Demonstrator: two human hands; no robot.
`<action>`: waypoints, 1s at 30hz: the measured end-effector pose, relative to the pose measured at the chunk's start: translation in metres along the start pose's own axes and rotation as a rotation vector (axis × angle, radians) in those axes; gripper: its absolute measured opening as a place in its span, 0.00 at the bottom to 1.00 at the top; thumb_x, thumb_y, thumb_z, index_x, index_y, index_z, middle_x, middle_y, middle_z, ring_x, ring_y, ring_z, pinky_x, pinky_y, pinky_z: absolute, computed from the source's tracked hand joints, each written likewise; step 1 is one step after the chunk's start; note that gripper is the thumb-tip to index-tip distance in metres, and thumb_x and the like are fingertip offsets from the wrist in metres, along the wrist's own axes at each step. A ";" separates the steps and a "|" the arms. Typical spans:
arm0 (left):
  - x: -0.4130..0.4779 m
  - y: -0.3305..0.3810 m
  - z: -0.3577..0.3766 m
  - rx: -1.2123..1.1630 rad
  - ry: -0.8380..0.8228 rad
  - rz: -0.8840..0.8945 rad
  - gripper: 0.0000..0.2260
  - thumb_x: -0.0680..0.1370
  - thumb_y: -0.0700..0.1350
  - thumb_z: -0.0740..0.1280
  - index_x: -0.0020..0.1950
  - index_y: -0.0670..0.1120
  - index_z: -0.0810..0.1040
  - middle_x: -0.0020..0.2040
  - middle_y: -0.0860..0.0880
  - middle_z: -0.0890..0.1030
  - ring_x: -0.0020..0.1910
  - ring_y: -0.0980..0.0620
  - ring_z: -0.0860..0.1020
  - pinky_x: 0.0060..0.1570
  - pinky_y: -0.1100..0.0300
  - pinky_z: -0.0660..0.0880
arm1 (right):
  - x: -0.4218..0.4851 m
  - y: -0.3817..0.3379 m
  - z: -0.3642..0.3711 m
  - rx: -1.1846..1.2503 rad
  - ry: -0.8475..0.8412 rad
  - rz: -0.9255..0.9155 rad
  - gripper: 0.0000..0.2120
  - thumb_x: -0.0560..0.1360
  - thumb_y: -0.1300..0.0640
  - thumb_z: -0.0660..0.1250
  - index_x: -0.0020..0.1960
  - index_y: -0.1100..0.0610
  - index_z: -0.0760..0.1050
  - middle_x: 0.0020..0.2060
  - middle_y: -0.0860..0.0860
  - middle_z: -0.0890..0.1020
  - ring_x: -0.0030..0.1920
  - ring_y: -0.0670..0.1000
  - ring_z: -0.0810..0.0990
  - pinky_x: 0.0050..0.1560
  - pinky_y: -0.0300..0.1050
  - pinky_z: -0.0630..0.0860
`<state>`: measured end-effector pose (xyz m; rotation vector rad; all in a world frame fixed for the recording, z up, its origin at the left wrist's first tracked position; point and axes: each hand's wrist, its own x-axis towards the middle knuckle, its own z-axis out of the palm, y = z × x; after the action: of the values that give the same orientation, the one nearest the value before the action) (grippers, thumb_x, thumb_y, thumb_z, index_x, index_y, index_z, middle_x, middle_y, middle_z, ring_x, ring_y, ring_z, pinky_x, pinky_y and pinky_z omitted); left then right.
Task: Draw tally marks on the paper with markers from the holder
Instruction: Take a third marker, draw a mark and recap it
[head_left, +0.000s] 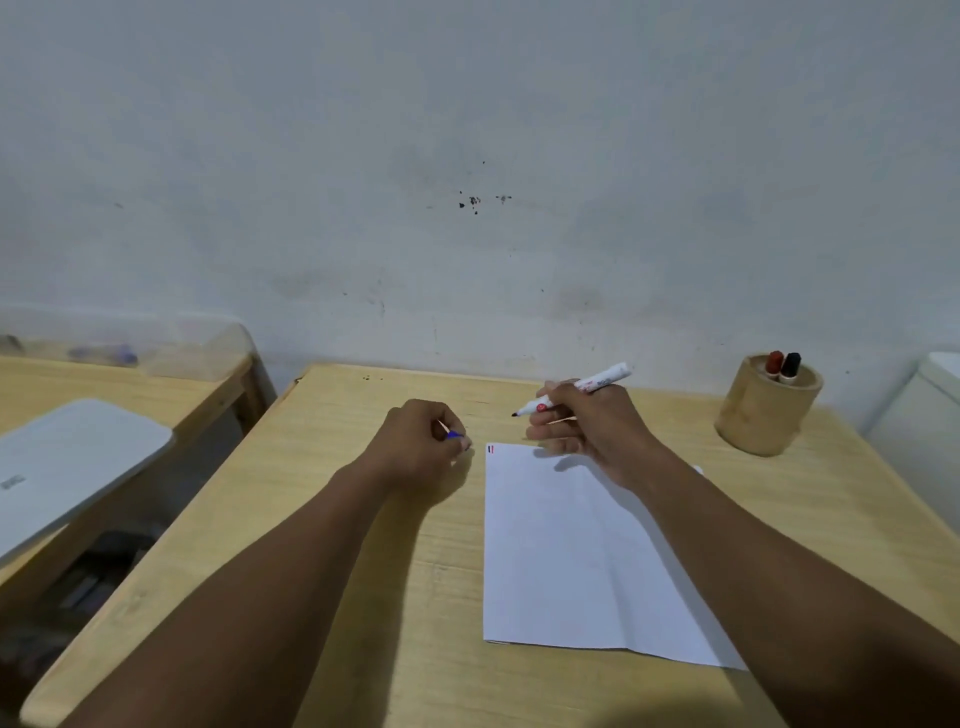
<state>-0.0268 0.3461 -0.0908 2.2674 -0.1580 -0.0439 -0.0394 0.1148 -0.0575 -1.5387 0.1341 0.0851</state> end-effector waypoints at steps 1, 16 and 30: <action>0.000 0.003 0.005 0.054 -0.013 0.018 0.02 0.74 0.44 0.72 0.43 0.48 0.84 0.35 0.51 0.85 0.35 0.56 0.81 0.39 0.62 0.73 | -0.001 0.005 0.004 -0.024 0.008 -0.010 0.08 0.78 0.58 0.71 0.49 0.63 0.83 0.37 0.59 0.84 0.36 0.57 0.86 0.42 0.56 0.83; 0.008 0.005 0.017 0.213 -0.093 0.035 0.07 0.68 0.50 0.68 0.44 0.53 0.81 0.33 0.52 0.83 0.40 0.46 0.82 0.39 0.54 0.77 | 0.003 0.048 0.028 -0.109 0.116 -0.068 0.03 0.76 0.61 0.72 0.44 0.60 0.82 0.35 0.58 0.85 0.33 0.54 0.84 0.29 0.42 0.72; 0.010 0.006 0.013 0.169 -0.178 -0.023 0.24 0.67 0.57 0.81 0.58 0.50 0.78 0.41 0.54 0.80 0.42 0.53 0.79 0.41 0.60 0.73 | 0.009 0.059 0.028 -0.272 0.118 -0.107 0.04 0.74 0.58 0.74 0.45 0.58 0.84 0.35 0.56 0.87 0.34 0.51 0.87 0.33 0.45 0.77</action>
<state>-0.0190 0.3311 -0.0942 2.4328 -0.2371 -0.2535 -0.0381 0.1448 -0.1161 -1.8202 0.1376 -0.0751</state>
